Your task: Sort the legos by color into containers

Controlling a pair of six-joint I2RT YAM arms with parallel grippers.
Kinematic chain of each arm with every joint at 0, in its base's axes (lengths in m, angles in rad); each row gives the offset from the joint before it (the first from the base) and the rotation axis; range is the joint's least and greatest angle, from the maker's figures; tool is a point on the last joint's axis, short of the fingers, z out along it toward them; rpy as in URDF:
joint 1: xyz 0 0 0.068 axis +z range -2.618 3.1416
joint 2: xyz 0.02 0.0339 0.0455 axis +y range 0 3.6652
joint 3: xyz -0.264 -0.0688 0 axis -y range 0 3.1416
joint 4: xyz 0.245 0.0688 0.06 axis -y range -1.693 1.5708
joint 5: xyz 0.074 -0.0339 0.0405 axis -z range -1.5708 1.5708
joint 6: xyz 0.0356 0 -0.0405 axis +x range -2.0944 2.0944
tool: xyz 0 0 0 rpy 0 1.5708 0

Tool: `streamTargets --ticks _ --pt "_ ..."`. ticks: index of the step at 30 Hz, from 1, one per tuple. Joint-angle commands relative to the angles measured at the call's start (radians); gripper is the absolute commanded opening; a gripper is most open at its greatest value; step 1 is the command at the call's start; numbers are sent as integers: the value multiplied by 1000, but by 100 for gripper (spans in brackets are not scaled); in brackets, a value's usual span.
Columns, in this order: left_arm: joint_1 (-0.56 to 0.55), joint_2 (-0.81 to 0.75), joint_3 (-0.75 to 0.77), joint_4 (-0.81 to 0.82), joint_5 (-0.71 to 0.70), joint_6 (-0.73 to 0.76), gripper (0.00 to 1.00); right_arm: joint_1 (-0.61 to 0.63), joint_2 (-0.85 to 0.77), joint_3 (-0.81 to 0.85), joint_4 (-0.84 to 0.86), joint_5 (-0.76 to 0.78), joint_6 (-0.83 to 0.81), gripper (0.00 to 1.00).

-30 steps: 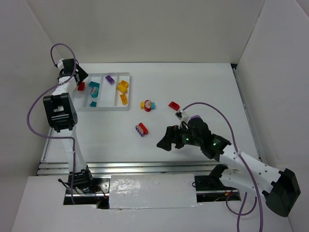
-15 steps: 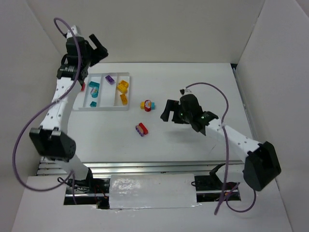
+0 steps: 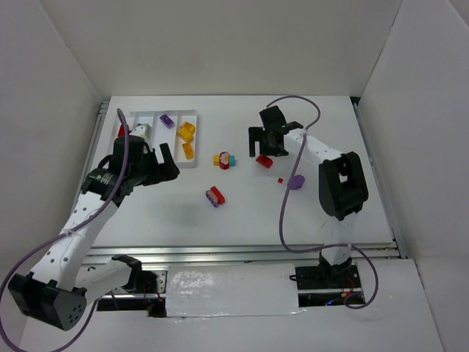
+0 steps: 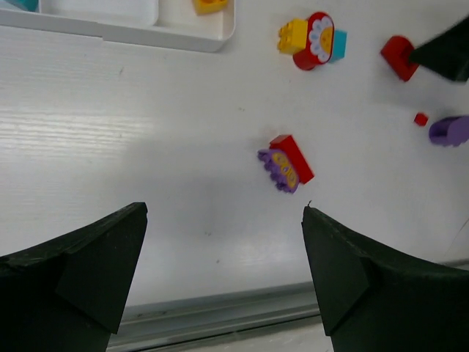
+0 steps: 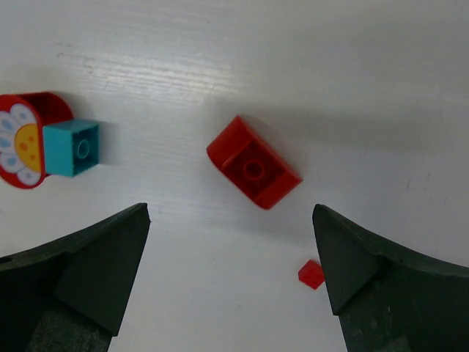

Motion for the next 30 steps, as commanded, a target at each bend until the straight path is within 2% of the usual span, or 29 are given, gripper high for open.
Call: streamTargets --ticks 1,5,10,16,19,20,21,23,24,25,26,27,28,30 --pt "-2 -91 -17 -55 17 143 100 -16 101 152 -130 -5 -141 100" --pt "-2 -126 -83 -54 14 172 99 -23 230 302 -210 -8 -176 98" --pt "-1 -156 -132 20 42 172 99 -34 282 341 -268 -56 -211 93" --pt "10 -105 -121 7 65 186 100 -34 298 324 -297 -83 -227 74" --pt "12 -117 -126 12 63 184 100 -34 302 316 -293 -80 -227 61" --pt "12 -123 -127 14 62 183 100 -34 298 312 -290 -77 -219 53" --pt "12 -128 -129 15 57 183 99 -34 292 301 -267 -71 -216 51" --pt "12 -128 -129 15 57 181 100 -34 273 273 -248 -65 -205 40" --pt "12 -125 -131 14 56 180 100 -34 270 269 -245 -63 -202 37" --pt "13 -123 -129 14 56 178 99 -34 254 257 -242 -74 -199 28" --pt "12 -120 -127 14 54 178 99 -34 241 246 -222 -82 -193 24" --pt "13 -116 -127 14 54 175 99 -34 229 231 -210 -83 -187 8" --pt "16 -116 -123 12 60 175 99 -34 192 205 -196 -83 -176 0" --pt "21 -120 -118 15 63 154 99 -33 140 146 -150 -155 -152 0"
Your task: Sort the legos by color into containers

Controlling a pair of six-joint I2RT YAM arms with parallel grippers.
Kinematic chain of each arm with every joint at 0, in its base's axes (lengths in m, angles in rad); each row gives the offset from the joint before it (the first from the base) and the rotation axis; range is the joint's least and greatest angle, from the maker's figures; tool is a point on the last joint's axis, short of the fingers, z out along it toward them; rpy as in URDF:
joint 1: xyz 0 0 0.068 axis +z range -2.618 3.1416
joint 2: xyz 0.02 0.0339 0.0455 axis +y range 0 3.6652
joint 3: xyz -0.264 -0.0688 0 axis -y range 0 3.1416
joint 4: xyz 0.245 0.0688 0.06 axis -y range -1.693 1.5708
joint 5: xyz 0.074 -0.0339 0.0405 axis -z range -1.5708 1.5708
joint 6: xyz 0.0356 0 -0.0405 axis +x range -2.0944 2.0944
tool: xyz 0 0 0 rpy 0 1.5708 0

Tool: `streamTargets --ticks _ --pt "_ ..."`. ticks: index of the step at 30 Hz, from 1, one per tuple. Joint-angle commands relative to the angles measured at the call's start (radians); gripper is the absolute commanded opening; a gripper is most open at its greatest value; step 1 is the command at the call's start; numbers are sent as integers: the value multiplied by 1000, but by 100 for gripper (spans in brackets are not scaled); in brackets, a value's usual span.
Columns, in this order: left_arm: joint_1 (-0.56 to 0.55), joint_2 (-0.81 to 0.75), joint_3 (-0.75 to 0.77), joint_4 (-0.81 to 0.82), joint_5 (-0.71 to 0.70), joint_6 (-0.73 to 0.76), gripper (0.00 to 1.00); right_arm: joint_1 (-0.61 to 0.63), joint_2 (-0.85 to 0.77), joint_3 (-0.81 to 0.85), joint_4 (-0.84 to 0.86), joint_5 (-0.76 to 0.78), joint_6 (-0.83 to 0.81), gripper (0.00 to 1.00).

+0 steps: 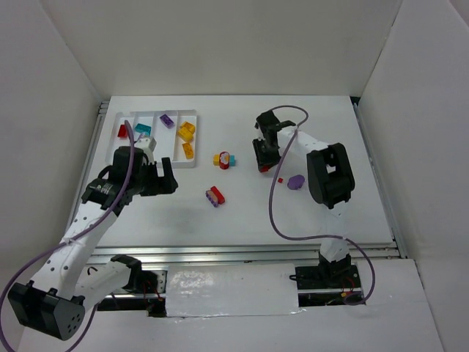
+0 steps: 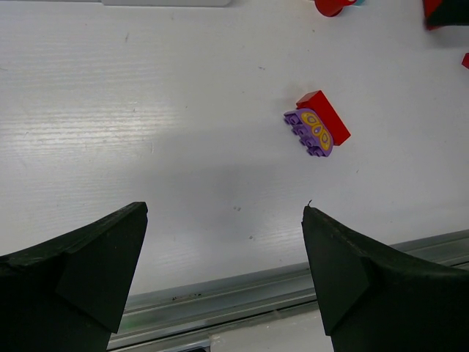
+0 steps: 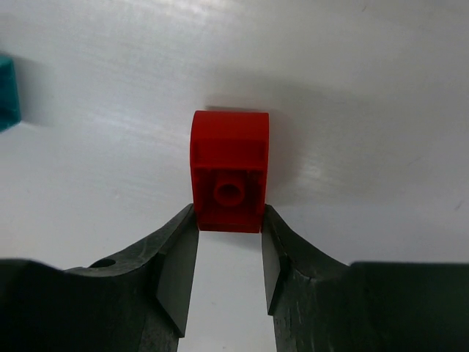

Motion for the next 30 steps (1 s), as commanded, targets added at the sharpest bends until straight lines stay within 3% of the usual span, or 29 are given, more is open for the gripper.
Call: streamTargets --ticks 1,4,6,7,8,12,17,20,23,27,30 --pt "12 -17 17 48 37 -11 100 -2 -174 -86 82 -92 52 0" --pt "14 -47 9 97 138 -71 99 20 -351 -227 184 -271 71 0" --pt "12 -73 -24 219 334 -111 100 38 -492 -345 274 -402 88 0" --pt "12 -81 -41 274 409 -126 100 55 -531 -383 306 -542 115 0" --pt "11 -96 -60 407 563 -143 100 60 -569 -420 383 -616 134 0" --pt "-9 -113 -166 684 776 -245 100 99 -748 -638 639 -884 314 0" --pt "-41 -110 -198 793 807 -288 100 239 -893 -746 885 -881 500 0" --pt "-61 -115 -213 850 847 -311 99 315 -904 -711 890 -875 523 0" --pt "-72 -115 -192 777 815 -270 99 354 -908 -677 905 -855 533 0" --pt "-72 -116 -175 703 799 -242 98 357 -922 -684 946 -850 563 0" --pt "-72 -118 -189 744 833 -275 93 366 -907 -681 974 -867 579 0"
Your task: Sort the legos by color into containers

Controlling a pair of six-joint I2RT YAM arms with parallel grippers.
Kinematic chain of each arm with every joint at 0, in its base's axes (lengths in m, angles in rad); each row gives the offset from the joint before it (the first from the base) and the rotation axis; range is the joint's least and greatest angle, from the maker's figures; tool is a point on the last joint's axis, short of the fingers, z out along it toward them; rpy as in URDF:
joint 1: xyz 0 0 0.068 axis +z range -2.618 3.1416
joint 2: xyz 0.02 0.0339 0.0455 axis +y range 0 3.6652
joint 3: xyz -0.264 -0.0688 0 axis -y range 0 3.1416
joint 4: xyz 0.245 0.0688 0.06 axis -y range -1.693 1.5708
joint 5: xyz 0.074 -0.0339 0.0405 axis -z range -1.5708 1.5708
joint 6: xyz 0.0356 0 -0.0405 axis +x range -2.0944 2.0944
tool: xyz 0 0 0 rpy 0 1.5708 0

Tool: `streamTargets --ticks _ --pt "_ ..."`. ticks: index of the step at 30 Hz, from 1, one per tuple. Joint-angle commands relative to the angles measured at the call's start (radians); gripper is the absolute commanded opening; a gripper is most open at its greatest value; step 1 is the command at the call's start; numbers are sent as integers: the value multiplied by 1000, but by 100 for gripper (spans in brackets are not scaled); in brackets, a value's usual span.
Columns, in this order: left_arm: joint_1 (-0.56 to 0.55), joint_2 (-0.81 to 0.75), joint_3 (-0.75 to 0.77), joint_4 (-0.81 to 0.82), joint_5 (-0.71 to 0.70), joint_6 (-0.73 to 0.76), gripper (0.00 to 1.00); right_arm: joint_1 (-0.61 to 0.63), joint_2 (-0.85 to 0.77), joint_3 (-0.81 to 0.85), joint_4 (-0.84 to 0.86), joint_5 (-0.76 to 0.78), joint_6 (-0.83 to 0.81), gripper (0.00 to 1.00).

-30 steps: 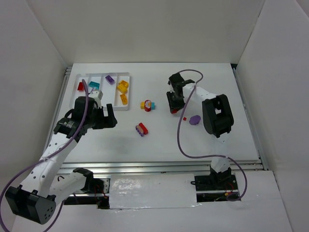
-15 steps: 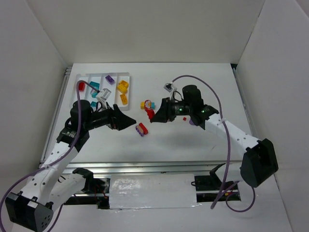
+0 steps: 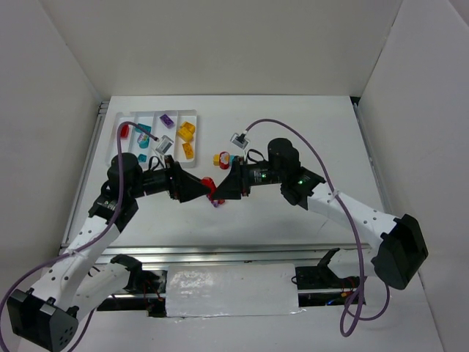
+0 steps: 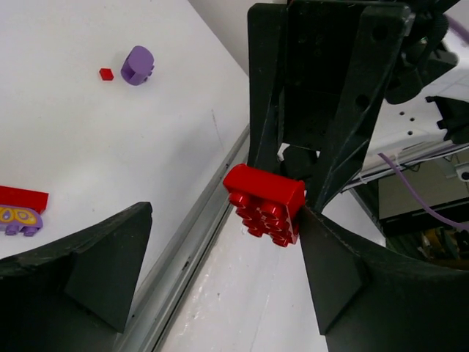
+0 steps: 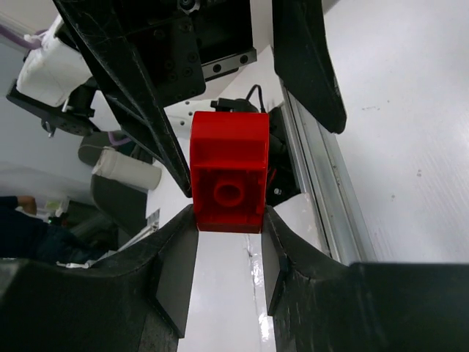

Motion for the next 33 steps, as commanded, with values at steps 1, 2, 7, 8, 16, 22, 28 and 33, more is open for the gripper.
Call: streamTargets --ticks 1,2,7,8,16,22,28,33 --pt "-4 -14 20 83 66 -28 90 14 -13 43 117 -27 40 0" --pt "-4 -13 12 107 79 -42 81 17 2 48 125 -30 42 0" --pt "-5 -14 -11 254 154 -135 71 23 35 69 154 -44 43 0" --pt "-7 -16 -16 266 165 -151 71 23 39 75 157 -44 43 0" --pt "-8 -25 -22 302 179 -166 27 23 67 86 221 -67 74 0" --pt "-7 -5 59 170 90 -92 0 21 87 60 257 -86 80 0" --pt "13 49 194 -64 -129 -19 0 -5 86 31 237 -60 68 92" --pt "196 233 454 -445 -532 46 0 -66 58 -23 90 70 14 100"
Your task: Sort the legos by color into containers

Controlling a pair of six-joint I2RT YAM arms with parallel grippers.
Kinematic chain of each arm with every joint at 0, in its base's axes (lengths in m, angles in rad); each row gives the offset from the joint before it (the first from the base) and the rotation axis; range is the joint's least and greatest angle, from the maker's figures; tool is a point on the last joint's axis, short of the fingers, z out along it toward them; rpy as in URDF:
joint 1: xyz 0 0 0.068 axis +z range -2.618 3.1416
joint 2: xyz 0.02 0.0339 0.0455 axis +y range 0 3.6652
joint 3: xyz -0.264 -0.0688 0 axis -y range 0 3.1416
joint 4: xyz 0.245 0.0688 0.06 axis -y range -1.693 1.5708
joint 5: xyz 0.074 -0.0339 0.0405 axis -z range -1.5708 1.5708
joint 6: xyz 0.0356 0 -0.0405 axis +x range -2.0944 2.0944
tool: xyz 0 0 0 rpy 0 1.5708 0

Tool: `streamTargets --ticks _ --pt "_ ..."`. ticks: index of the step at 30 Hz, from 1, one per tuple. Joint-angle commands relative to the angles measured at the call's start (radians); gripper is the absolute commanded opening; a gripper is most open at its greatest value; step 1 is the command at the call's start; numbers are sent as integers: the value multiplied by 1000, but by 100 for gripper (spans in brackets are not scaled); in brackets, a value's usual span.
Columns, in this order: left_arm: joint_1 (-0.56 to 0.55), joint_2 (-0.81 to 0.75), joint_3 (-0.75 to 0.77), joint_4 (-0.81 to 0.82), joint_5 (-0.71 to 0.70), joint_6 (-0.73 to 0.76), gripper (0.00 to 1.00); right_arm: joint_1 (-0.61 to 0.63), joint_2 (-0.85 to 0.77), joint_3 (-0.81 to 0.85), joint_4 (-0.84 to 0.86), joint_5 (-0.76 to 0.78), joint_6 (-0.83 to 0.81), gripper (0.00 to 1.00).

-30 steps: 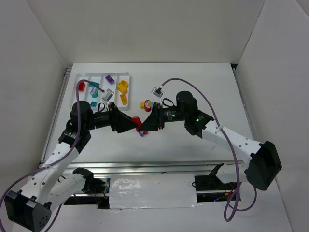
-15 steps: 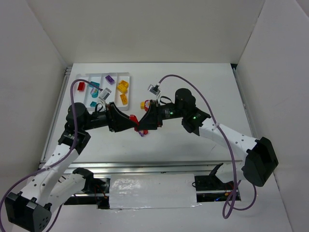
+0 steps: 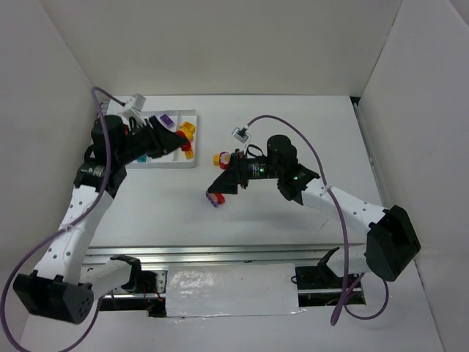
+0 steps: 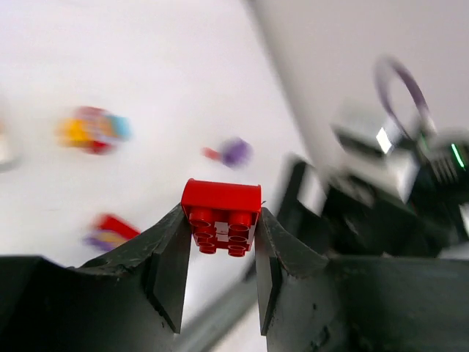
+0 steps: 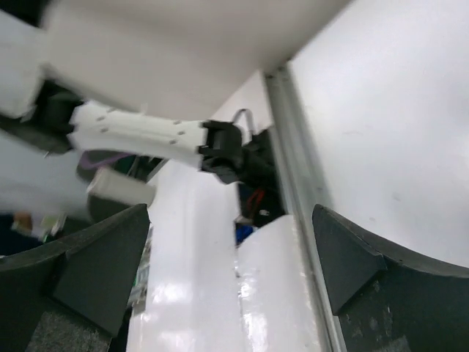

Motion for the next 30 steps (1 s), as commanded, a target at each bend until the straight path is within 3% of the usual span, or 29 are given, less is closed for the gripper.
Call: streamTargets --ticks 1,2,3,7,9,11,13,16,17,21,25,27,30 --pt "145 117 173 -330 -387 78 0 -36 -29 -32 -111 135 -66 100" --pt "173 180 216 -353 -459 65 0 -39 -43 -38 -170 164 -84 100" --pt "194 211 233 -381 -618 45 0 -39 -51 -40 -197 216 -113 99" --pt "354 398 311 -386 -719 -47 0 -39 -97 -58 -263 276 -147 100" --pt "459 533 389 -381 -693 -105 0 -39 -130 -66 -298 291 -170 100" --pt "491 666 476 -374 -737 -158 0 -39 -178 -86 -335 302 -187 100" --pt "509 824 558 -367 -759 -138 0 -39 -212 -101 -367 322 -207 100" --pt "547 1060 804 -432 -678 -63 0 -48 -273 -139 -389 307 -236 100" --pt "552 1102 893 -450 -663 -47 0 -53 -294 -144 -392 295 -253 100" --pt "560 1182 940 -394 -652 -6 2 -67 -322 -142 -432 259 -294 100" --pt "560 1174 896 -341 -658 -1 24 -81 -321 -118 -458 255 -317 100" --pt "560 1193 899 -338 -655 8 29 -81 -316 -109 -466 250 -325 100" --pt "561 1211 903 -348 -652 9 47 -81 -318 -109 -463 244 -324 100"
